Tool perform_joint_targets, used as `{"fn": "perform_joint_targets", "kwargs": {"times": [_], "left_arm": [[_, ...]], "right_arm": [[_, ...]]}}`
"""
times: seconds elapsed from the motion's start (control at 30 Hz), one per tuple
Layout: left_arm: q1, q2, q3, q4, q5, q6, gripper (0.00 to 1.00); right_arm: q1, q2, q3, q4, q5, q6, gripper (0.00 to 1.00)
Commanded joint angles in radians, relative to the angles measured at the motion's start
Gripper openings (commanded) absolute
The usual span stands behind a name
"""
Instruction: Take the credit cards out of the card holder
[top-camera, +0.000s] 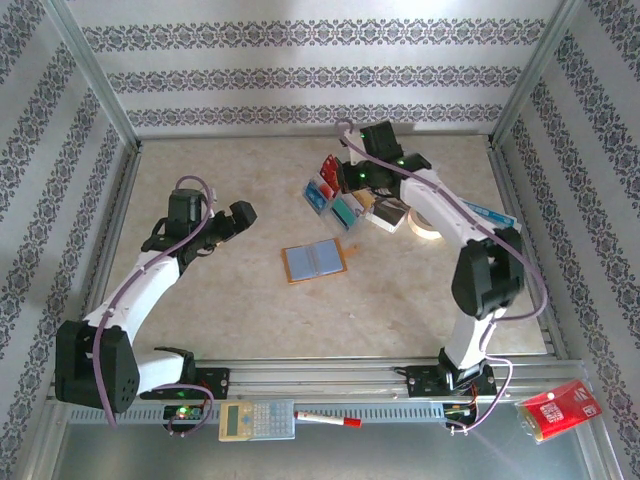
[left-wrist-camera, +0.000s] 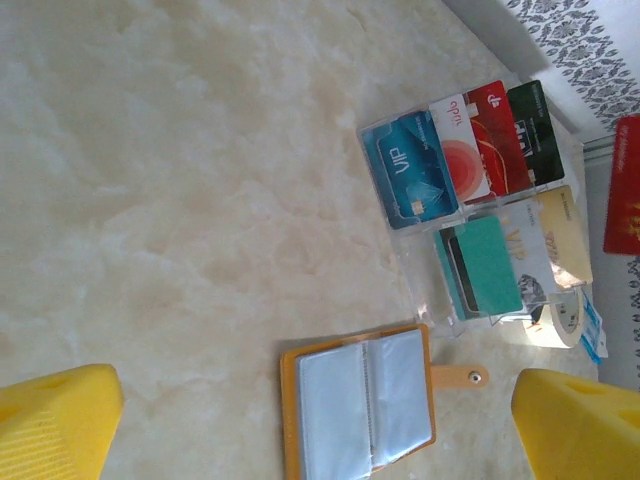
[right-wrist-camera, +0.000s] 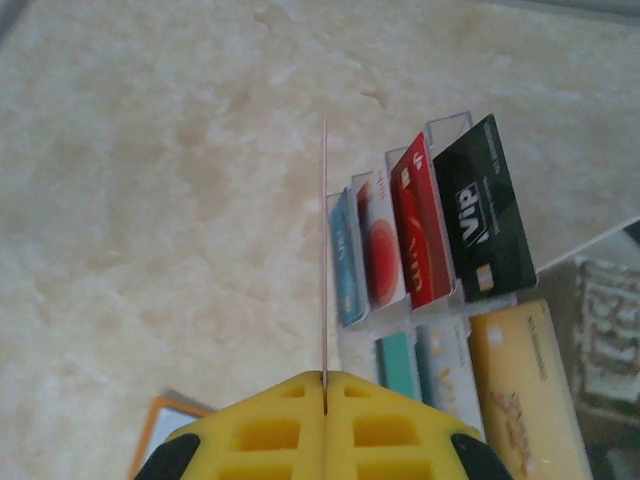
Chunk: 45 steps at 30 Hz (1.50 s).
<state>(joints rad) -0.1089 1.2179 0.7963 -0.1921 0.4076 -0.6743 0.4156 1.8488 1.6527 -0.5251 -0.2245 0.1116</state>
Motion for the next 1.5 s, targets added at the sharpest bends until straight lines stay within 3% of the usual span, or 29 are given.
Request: {"fn": "perform_joint_targets", "kwargs": {"times": [0.0, 0.27, 0.47, 1.47], "left_arm": [[0.012, -0.016, -0.015, -0.033, 0.044, 0.047, 1.0], [0.012, 0.006, 0.0, -0.056, 0.066, 0.045, 1.0], [0.012, 0.01, 0.008, -0.061, 0.065, 0.043, 1.0], [0.013, 0.058, 0.034, -0.057, 0.099, 0.028, 1.0]], "right_arm": [[0.024, 0.083, 0.135, -0.143, 0.114, -0.133, 0.0], [0.028, 0.24, 0.321, -0.203, 0.202, -0.204, 0.0], [0.026, 0.299, 0.369, -0.202, 0.194, -0.216, 0.0], [0.003, 0.398, 0.418, -0.201, 0.211, -0.224, 0.0]]}}
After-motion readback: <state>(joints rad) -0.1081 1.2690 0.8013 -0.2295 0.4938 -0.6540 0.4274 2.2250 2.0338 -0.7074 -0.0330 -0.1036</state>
